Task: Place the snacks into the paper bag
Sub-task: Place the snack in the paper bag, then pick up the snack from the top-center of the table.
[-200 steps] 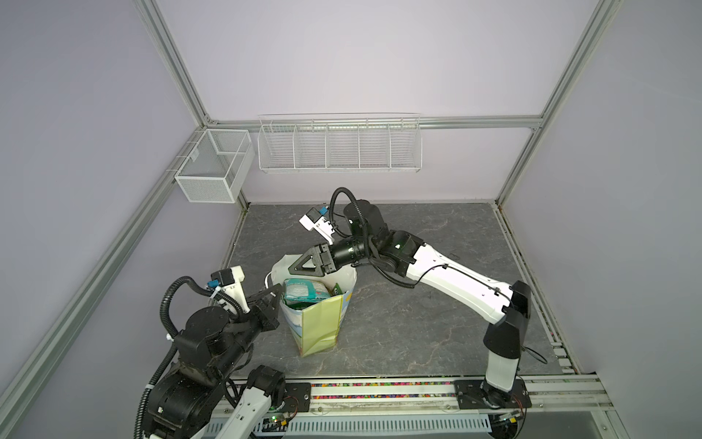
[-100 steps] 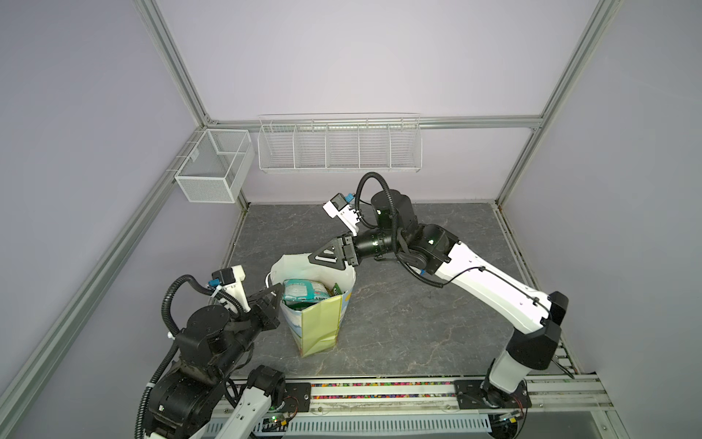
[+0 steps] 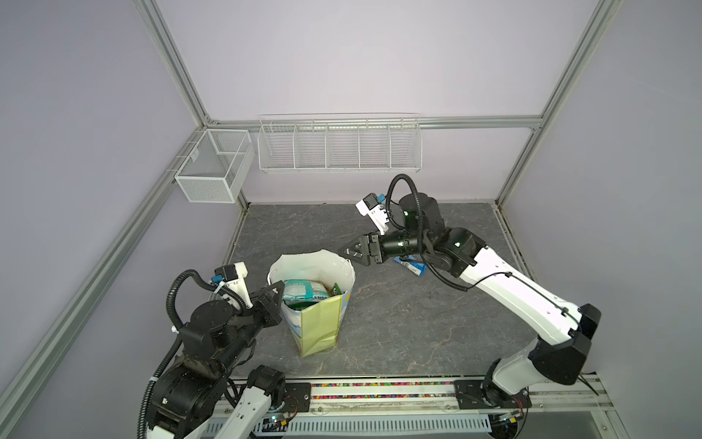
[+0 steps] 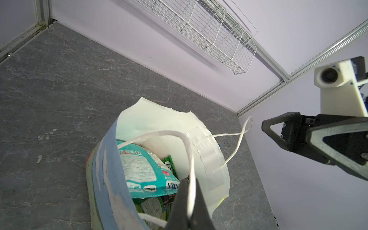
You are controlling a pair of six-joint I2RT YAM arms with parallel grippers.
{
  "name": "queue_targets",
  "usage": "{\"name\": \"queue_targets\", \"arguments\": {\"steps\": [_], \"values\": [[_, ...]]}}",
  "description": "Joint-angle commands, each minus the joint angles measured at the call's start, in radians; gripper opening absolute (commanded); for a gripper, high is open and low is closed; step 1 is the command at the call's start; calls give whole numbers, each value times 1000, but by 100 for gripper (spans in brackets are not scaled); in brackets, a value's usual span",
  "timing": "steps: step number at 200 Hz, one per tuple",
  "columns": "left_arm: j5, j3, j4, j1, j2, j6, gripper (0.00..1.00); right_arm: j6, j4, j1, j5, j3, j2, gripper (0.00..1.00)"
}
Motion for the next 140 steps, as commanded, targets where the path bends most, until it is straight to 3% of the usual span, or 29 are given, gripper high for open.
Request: {"name": "queue_targets", "arguments": {"steps": [1,76,140], "values": [[13,0,34,4,14,5,0,-35,-11,-21,34,-35,-50,73],[22,0,61,5,40,2,0,-101,-34,-97,121,-149,-123,75],[27,1,73,4,52,5,0,-117,-31,-179,121,-220,-150,75]]}}
